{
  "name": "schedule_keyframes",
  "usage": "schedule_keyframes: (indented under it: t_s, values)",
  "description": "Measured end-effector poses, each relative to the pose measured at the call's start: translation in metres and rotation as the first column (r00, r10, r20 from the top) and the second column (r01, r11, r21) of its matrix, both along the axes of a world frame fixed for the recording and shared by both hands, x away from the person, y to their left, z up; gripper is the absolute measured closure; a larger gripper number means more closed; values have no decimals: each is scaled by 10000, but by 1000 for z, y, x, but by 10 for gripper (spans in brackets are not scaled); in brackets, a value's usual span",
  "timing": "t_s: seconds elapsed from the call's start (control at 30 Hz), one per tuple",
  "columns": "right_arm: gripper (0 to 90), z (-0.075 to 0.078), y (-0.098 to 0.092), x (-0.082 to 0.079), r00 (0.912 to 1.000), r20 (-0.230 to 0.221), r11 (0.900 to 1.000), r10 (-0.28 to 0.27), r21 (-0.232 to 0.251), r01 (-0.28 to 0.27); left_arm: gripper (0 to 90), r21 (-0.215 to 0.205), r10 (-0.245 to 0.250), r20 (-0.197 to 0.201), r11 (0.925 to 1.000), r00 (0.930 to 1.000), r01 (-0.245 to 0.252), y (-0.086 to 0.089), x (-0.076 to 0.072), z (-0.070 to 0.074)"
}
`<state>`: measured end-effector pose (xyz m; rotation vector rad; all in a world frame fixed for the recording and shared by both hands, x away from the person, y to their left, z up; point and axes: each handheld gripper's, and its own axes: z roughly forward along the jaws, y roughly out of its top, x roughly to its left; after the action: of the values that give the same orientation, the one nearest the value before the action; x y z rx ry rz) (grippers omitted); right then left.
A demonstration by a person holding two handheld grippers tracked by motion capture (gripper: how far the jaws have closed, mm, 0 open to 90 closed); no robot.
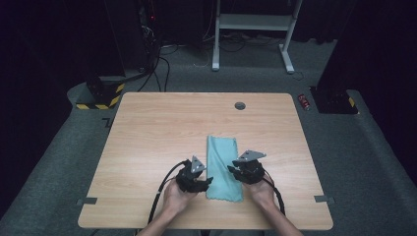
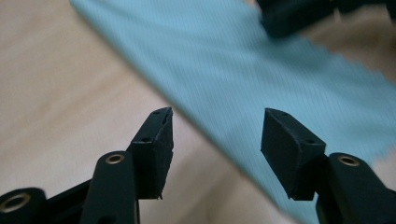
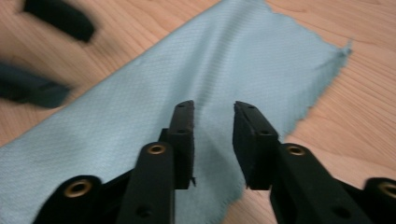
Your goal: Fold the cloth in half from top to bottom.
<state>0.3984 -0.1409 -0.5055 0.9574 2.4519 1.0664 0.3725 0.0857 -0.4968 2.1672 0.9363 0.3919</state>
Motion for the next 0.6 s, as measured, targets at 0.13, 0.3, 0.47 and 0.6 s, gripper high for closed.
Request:
schedule_keyframes:
  t_s: [0.13, 0.3, 0.47, 0.6]
  values:
    - [770, -3, 7, 1, 9996, -151, 9997, 232, -71, -233, 457, -669, 68, 125, 9977, 9999, -59, -12, 34, 3]
    - [790, -5, 5, 0, 9996, -151, 9997, 220, -66, -221, 467, -285, -281, 147, 9992, 9995, 285, -33, 61, -7]
    - [790, -8, 5, 0, 9996, -239, 9998, 174, -89, -176, 474, 346, 243, -49, 9991, 9997, -241, -26, 73, -19]
    - [776, -13, 2, 0, 9996, -260, 9999, 87, -144, -91, 473, 281, 697, -94, 9972, 9975, -694, -12, 76, -19]
